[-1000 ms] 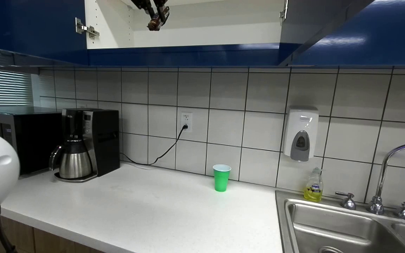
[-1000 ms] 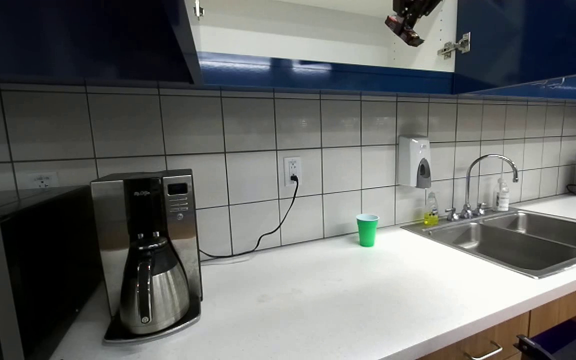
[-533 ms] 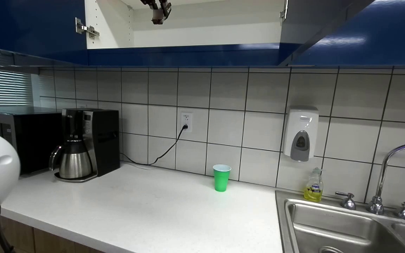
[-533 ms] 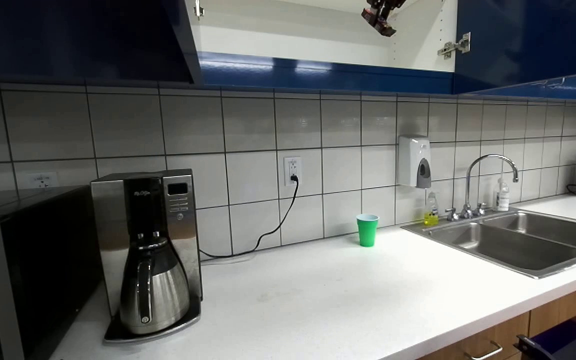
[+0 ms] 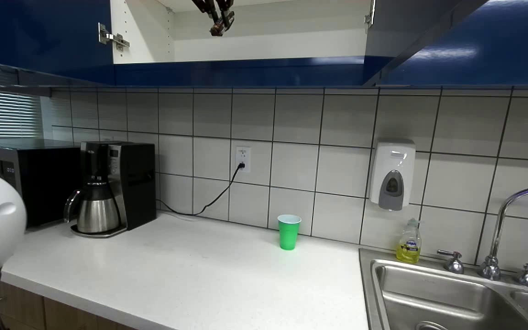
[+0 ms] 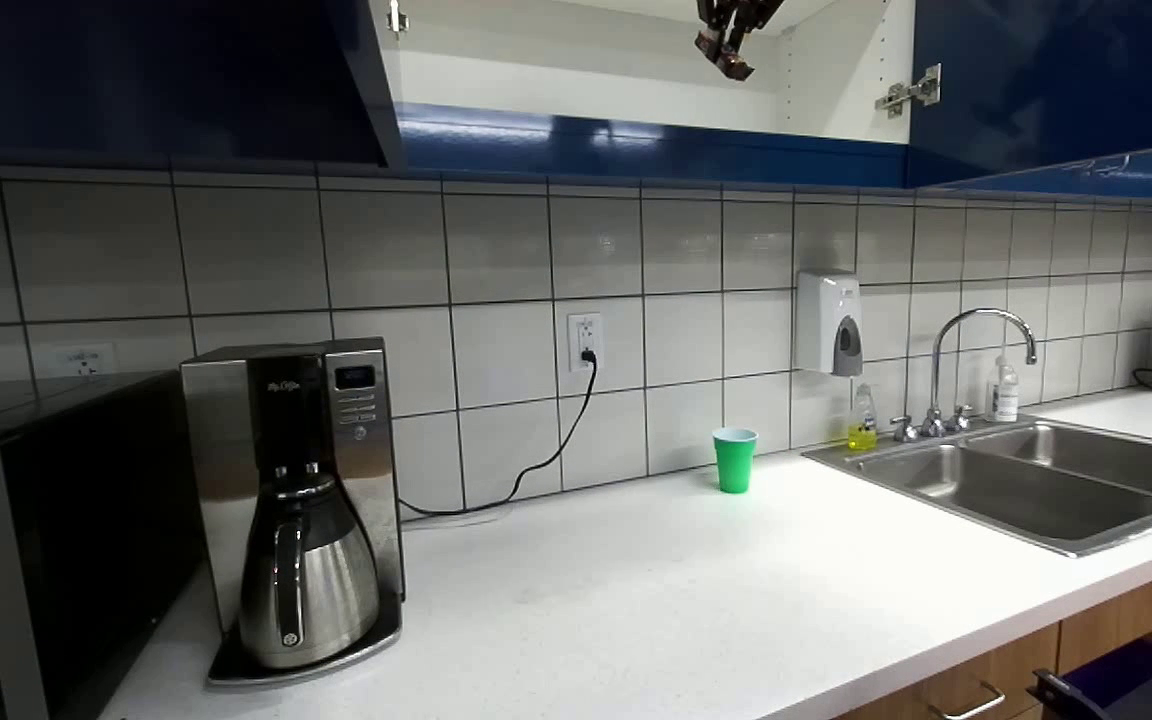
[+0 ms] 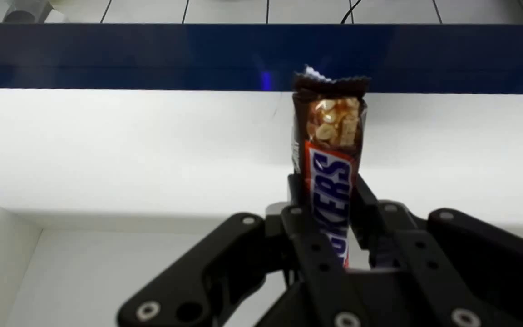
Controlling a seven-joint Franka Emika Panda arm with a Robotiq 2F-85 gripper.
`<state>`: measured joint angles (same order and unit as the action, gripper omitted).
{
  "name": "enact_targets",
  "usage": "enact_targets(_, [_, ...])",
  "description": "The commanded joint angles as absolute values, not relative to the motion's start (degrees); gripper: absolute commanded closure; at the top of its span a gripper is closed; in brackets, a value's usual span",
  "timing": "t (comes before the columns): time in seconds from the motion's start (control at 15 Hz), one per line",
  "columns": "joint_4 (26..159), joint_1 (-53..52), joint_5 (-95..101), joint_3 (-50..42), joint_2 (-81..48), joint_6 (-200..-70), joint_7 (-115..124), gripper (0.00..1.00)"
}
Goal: Put the brown packet in the open upper cabinet.
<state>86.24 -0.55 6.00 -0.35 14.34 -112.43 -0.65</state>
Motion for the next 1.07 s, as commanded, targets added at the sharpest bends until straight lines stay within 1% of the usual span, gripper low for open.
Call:
enact_targets(0.0, [76.6,0.0,7.3,0.9,7.3,-107.2,1.6,0.94])
enact_targets(0.33, [69.9,-0.5,8.4,1.0,1.2,-104.1,2.5,0.94])
enact_targets(1.0, [62.3,-1.1,8.9,0.4,-6.6,-101.5,4.0,0.94])
